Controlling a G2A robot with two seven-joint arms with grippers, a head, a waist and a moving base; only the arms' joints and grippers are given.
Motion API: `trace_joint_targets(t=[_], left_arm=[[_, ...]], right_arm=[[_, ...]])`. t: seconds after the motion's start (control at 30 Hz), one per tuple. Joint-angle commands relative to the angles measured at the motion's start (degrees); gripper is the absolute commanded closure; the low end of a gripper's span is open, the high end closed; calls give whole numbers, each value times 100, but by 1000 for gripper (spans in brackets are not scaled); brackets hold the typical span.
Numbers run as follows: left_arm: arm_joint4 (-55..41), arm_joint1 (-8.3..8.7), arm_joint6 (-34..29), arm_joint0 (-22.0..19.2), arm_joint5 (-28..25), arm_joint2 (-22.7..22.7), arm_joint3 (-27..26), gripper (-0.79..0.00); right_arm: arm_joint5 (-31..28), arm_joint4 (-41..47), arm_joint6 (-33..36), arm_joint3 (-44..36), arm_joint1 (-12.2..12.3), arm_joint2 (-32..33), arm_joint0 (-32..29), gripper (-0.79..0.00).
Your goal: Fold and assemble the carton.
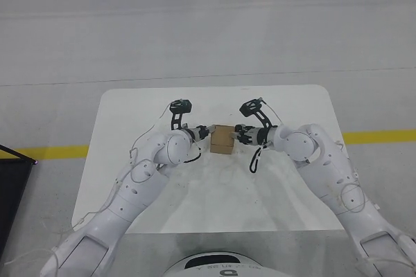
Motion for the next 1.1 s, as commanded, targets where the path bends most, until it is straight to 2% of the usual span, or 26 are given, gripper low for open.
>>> trace_joint_targets(t=[0.0,0.1,0.27,0.3,0.33,0.37,0.57,0.7,0.83,1.07], left_arm=[[-56,8,1,24,-69,-71,-46,-723],[-116,31,-22,93,-170,-193,-148,-785],[-268,99,-145,309,-425,-472,-427,-785],[-314,114,-169,357,-478,-537,-487,-785],[-348,134,-183,420,-535,-624,-560,-785],[-372,144,-192,454,-556,-669,-592,-785],[-858,232,-77,771,-896,-1235,-927,-785],[-1506,280,366,1081,-1243,-1794,-1208,-785],[-2168,313,594,1374,-1717,-2196,-1401,-785],[-3007,338,757,1642,-2404,-2504,-1457,-785]], right_arm=[[-30,-1,-47,-25,8,34,-31,-206],[-63,-3,-119,-68,21,89,-81,-225],[-182,-27,-358,-219,51,222,-214,-246],[-226,-30,-443,-276,57,254,-249,-222],[-315,-51,-558,-360,69,304,-301,-145],[-367,-69,-628,-406,76,333,-331,0],[-1086,-383,-1284,-873,158,605,-711,0],[-1331,-526,-1513,-968,162,599,-732,0],[-1306,-511,-1423,-784,101,345,-475,0],[-1023,-364,-1277,-141,-91,-230,214,0]])
